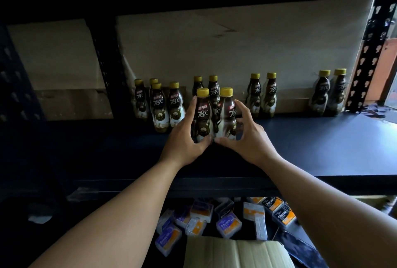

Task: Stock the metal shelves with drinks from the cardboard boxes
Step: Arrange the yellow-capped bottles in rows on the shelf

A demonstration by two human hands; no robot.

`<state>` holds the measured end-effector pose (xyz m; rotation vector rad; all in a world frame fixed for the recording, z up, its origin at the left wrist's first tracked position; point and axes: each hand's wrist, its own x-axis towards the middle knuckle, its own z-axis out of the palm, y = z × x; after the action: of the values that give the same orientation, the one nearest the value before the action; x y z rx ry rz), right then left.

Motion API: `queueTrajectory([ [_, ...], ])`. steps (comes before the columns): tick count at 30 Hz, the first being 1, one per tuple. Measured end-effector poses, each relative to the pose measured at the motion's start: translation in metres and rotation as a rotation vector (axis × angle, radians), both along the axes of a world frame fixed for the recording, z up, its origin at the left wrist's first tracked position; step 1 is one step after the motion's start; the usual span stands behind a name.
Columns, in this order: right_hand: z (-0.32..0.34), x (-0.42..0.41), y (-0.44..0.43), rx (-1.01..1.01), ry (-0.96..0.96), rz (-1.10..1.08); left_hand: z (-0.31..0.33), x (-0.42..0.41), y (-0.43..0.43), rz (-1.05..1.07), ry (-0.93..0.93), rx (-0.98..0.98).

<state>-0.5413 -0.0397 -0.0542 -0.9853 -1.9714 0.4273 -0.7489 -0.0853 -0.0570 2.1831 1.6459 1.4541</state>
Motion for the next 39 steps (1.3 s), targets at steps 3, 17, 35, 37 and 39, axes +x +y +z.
queueTrajectory([
  [3,-0.0006,-0.0001,0.0014,-0.014,0.010,-0.014,0.0002,-0.0001,-0.0006,-0.002,0.005,-0.002],
  [17,-0.0032,-0.0018,0.0060,-0.076,-0.036,0.072,0.0008,0.0003,-0.0008,0.024,0.001,0.002],
  [35,-0.0017,-0.0002,0.0046,0.000,-0.011,0.041,-0.0010,-0.0020,0.0007,0.034,0.011,-0.053],
  [37,-0.0018,0.0000,0.0062,-0.008,-0.016,0.029,-0.0009,-0.0020,0.0022,0.033,0.018,-0.068],
  [39,-0.0017,-0.0005,0.0071,-0.018,-0.012,0.030,-0.0006,-0.0022,0.0033,0.017,0.028,-0.082],
])
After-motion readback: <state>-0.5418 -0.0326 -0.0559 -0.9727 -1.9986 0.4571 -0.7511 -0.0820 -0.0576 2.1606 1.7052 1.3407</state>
